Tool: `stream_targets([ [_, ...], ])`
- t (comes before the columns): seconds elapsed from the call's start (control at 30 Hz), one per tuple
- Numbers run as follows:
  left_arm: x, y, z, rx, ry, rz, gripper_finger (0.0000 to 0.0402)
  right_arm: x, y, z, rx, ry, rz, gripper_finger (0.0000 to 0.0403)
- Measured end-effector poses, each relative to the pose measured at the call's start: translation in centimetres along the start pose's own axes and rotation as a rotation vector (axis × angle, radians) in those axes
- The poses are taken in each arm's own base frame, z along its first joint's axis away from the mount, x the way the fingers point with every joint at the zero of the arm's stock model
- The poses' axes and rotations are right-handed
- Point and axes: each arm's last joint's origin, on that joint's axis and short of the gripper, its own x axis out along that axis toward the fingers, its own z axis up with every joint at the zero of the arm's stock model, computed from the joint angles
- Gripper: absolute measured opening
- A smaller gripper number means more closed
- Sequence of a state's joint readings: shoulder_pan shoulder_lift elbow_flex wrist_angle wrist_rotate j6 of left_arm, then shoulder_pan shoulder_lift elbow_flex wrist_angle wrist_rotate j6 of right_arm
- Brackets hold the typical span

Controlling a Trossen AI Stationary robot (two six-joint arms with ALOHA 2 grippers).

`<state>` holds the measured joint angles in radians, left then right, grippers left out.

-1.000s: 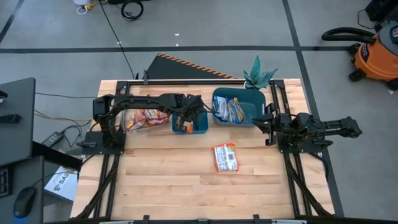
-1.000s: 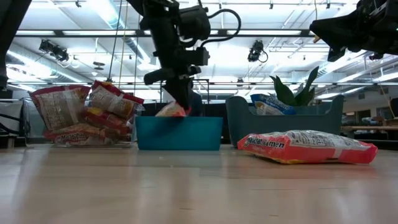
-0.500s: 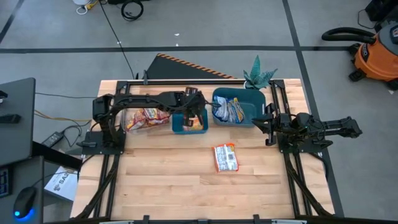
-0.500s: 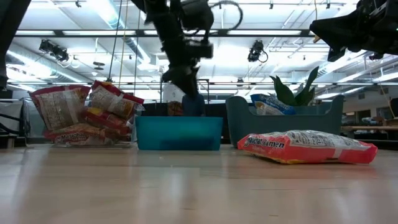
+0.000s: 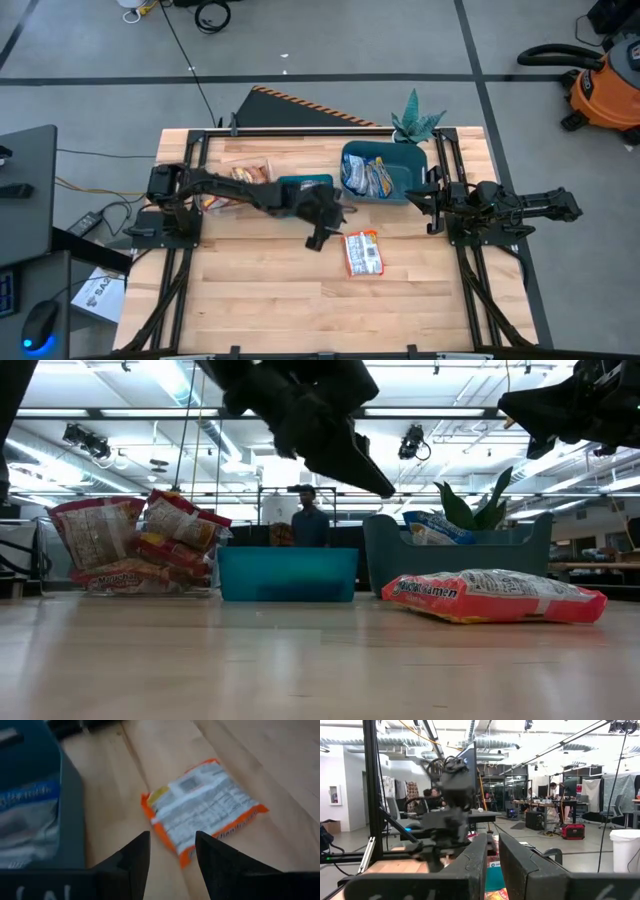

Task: Sort Maruchan noodles
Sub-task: Put the orange noodle pack into the blue bin

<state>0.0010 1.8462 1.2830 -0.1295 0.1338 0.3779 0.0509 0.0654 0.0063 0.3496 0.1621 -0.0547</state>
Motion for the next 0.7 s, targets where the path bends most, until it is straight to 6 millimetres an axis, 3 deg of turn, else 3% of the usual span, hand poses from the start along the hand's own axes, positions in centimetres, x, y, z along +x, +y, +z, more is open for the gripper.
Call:
stream_targets([
  [0.2, 1.4, -2.8, -0.7, 0.043, -0.036, 0.088, 0.0164, 0.0, 0.0, 0.0, 0.0, 0.0, 0.0, 0.0055],
  [0.37, 3.8, -4.0, -1.9, -0.032, 0.022, 0.076, 0.015, 0.0, 0.0, 0.0, 0.0, -0.001, 0.0, 0.0055],
  [0.7, 6.6, -3.6, -3.3, -0.05, 0.161, 0.111, 0.0142, 0.0, 0.0, 0.0, 0.0, -0.002, -0.001, 0.0055],
])
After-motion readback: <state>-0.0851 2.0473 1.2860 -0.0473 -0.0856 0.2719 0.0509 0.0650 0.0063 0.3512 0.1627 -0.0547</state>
